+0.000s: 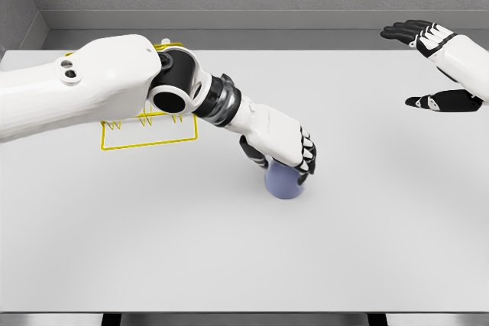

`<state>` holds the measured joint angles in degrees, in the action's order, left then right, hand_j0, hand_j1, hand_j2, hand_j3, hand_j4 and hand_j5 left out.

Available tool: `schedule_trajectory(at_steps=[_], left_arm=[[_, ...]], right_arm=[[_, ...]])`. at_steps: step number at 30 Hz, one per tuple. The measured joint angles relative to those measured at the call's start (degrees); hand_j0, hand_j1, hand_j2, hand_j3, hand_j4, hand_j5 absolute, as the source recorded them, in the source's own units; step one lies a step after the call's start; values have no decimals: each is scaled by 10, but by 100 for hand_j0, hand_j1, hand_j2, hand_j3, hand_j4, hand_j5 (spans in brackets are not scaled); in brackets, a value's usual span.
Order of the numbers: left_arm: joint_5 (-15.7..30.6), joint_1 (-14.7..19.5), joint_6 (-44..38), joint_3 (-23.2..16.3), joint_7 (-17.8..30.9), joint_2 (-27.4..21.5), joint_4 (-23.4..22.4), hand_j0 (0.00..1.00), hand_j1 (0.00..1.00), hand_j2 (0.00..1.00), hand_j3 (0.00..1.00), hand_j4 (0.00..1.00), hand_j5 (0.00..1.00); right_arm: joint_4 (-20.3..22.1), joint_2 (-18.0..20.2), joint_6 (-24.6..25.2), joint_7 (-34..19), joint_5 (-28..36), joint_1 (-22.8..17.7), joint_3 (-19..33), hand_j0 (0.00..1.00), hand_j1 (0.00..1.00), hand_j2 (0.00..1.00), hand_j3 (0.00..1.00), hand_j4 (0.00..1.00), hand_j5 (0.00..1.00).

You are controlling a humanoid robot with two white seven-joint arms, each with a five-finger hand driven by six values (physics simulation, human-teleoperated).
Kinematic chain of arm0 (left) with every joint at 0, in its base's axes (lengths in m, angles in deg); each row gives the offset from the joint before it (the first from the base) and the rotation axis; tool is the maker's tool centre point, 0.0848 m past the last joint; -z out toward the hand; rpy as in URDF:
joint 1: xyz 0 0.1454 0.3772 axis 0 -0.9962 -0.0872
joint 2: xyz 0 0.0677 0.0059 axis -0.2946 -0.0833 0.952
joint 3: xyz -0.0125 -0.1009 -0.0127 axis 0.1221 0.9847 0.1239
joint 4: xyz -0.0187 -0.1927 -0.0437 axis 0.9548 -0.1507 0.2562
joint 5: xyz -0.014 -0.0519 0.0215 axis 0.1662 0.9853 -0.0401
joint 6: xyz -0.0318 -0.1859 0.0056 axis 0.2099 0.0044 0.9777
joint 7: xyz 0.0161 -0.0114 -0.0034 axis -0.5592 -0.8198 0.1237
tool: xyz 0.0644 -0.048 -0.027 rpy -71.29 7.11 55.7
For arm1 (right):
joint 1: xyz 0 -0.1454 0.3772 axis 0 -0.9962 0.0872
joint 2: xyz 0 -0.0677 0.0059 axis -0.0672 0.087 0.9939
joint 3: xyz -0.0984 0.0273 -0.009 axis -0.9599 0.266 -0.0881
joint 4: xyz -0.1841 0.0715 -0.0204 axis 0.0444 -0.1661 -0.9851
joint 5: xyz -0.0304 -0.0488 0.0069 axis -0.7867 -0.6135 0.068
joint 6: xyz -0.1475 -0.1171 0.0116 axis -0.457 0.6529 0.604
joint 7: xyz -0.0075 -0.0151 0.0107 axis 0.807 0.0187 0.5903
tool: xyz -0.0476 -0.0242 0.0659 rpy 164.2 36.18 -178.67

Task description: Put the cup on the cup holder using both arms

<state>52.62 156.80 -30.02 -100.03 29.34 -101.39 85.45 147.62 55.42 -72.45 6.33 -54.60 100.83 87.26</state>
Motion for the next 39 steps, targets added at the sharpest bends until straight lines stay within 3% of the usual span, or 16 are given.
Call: schedule_trajectory(at_steps=[39], left_arm=[[-2, 28, 2, 3, 3, -14, -3, 60, 60, 60, 60, 60, 60]], right_arm=[[0, 0, 0, 0, 0, 0, 0, 100, 100, 100, 100, 100, 100]])
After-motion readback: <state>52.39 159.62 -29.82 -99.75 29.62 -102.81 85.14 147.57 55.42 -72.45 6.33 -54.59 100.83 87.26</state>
